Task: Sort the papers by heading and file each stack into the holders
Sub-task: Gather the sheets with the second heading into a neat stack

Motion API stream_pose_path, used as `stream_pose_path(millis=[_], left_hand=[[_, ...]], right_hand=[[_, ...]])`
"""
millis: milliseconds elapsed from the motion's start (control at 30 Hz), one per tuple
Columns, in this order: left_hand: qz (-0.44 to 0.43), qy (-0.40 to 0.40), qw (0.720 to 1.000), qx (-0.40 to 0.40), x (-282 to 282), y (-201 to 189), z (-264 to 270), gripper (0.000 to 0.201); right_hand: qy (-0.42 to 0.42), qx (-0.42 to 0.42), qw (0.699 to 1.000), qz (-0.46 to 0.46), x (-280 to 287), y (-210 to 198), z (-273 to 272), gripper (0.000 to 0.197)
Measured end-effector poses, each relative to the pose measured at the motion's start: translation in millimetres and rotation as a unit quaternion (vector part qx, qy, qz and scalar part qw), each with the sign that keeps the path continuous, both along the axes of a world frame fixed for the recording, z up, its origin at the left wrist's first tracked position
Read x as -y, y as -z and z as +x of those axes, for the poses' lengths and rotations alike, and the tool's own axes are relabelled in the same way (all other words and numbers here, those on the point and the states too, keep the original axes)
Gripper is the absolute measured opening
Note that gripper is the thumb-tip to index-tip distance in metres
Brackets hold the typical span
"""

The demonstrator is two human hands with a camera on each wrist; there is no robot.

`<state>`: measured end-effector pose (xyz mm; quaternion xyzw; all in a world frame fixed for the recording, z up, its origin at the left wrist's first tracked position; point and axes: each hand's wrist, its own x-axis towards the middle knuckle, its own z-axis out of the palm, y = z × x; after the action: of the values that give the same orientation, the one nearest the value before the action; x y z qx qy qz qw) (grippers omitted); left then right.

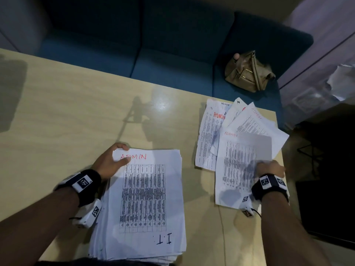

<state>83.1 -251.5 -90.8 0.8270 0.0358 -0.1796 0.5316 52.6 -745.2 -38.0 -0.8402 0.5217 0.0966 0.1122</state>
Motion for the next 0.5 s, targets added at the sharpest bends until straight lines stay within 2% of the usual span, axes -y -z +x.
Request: stream_pose_path(millis=[100, 167, 267, 367, 433, 500], left_hand=[[0.012, 0.008, 1.0, -0.001, -0.3, -2.3, 1.7, 0.024], [0.014, 0.019, 1.0, 0.005, -1.6, -1.9, 2.9, 0.024], [0.01, 0.019, 1.0, 0.001, -5.4, 2.1, 4.7, 0.026], [-0.009, 0.012, 1.0, -0.005, -7.1, 3.4, 4.8, 0.031], [-0.031, 0.009, 0.999, -0.014, -6.2, 4.2, 4.0, 0.032], [-0.036, 0.003, 0.999, -0.027, -5.1, 1.9, 3.2, 0.028]], right_hand=[[0.001, -0.079, 0.997, 0.02, 15.9, 30.5, 3.1, 0.031], [0.005, -0.051, 0.998, 0.036, 9.0, 29.1, 8.9, 0.029], [0.055, 0.115, 0.991, 0.047, -11.7, 20.5, 9.0, 0.035], [0.119, 0.295, 0.946, 0.058, -31.6, 9.7, 1.2, 0.045], [0.11, 0.335, 0.933, 0.068, -41.9, -6.7, -3.9, 0.047], [0.044, 0.346, 0.934, 0.072, -48.7, -23.9, -6.8, 0.037]])
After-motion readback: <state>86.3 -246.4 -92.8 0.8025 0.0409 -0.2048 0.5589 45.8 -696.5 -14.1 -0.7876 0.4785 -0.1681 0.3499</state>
